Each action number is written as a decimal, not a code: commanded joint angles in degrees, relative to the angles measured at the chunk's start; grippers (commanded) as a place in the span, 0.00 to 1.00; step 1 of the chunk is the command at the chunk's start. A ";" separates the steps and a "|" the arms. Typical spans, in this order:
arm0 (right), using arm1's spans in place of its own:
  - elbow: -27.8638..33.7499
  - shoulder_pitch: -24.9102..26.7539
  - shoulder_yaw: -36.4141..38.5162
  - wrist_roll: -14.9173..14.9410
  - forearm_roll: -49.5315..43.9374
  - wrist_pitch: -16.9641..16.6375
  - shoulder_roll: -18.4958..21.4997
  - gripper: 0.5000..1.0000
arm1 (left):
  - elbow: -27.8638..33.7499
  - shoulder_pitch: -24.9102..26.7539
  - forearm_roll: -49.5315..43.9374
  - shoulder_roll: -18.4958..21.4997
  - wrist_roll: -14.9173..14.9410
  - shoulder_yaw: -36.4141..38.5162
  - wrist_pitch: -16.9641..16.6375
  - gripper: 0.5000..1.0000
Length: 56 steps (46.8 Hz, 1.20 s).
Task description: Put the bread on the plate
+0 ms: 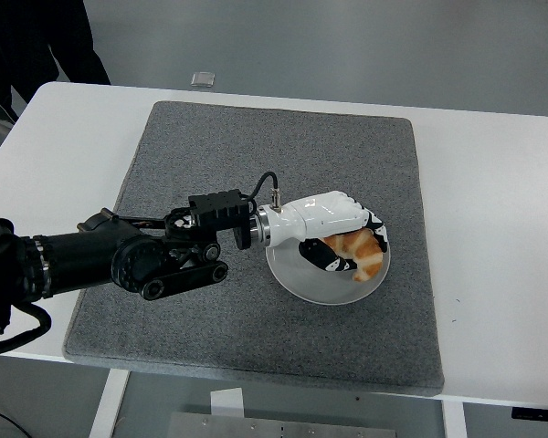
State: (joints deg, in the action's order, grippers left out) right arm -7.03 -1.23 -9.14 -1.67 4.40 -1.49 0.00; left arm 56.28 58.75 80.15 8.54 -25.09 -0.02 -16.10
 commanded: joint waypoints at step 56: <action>0.00 0.00 0.00 0.00 0.00 0.00 0.00 0.90 | 3.31 -1.36 -8.07 6.22 0.13 -0.06 -0.34 0.68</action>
State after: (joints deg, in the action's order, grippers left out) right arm -7.03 -1.23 -9.14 -1.67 4.39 -1.49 0.00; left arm 59.59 57.50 72.47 14.76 -24.96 -0.10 -16.46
